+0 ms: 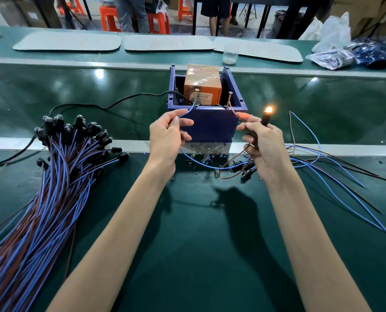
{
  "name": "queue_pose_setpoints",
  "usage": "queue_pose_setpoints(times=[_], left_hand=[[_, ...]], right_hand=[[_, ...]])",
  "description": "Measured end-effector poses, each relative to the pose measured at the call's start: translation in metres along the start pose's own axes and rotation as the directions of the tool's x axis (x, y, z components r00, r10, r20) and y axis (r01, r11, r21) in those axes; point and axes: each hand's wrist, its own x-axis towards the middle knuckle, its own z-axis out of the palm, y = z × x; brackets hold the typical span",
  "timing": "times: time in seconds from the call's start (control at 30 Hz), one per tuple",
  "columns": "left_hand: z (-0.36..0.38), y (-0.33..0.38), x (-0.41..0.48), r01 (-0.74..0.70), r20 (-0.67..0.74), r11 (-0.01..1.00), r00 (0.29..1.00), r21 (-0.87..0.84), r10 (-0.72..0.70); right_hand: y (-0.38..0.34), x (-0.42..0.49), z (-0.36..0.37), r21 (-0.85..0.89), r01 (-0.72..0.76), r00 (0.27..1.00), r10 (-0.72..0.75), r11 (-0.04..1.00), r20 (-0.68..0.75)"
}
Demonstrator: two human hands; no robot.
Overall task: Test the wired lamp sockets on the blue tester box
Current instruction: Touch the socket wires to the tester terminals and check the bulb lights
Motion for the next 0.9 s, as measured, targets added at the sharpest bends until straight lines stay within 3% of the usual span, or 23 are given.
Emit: queue_pose_setpoints(times=[0.9], left_hand=[[-0.0025, 0.0013, 0.0020, 0.021, 0.055, 1.000, 0.998, 0.003, -0.021]], right_hand=[[-0.0023, -0.0014, -0.0004, -0.052, -0.008, 1.000, 0.009, 0.999, 0.009]])
